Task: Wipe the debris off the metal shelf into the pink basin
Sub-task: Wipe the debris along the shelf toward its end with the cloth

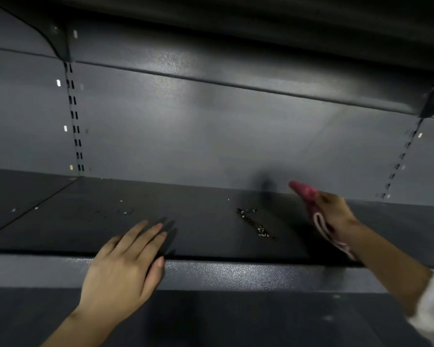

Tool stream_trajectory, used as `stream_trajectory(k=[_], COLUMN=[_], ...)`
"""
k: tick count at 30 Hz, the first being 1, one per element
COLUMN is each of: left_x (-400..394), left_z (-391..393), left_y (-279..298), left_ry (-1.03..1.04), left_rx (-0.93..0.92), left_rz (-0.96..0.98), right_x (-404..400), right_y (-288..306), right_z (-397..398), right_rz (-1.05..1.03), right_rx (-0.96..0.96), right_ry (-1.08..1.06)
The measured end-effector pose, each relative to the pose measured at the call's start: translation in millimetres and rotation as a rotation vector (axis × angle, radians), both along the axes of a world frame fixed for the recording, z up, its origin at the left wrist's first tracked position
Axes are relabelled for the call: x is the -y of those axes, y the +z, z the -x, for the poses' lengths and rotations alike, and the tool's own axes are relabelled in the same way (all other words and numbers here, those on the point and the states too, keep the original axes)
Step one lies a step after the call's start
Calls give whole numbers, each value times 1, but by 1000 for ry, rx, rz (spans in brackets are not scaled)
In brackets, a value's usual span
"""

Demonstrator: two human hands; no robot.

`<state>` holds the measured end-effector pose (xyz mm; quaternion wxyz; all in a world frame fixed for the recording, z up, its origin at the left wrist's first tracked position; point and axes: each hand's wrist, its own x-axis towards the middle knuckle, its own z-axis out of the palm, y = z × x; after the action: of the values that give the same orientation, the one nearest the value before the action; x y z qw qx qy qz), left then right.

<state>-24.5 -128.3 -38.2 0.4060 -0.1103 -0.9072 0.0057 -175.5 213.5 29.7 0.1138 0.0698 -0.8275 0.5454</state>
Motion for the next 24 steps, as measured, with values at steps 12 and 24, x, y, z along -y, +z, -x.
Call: stream_trajectory(k=[12, 24], left_x=[-1, 2], left_z=[5, 7], left_y=[-7, -9], left_ry=[20, -1], left_rx=[-84, -118], left_rz=[-8, -20], right_x=[34, 109], right_y=[-20, -21], right_z=[63, 30], right_rz=[-595, -204], right_rx=[160, -61], right_ry=[-188, 360])
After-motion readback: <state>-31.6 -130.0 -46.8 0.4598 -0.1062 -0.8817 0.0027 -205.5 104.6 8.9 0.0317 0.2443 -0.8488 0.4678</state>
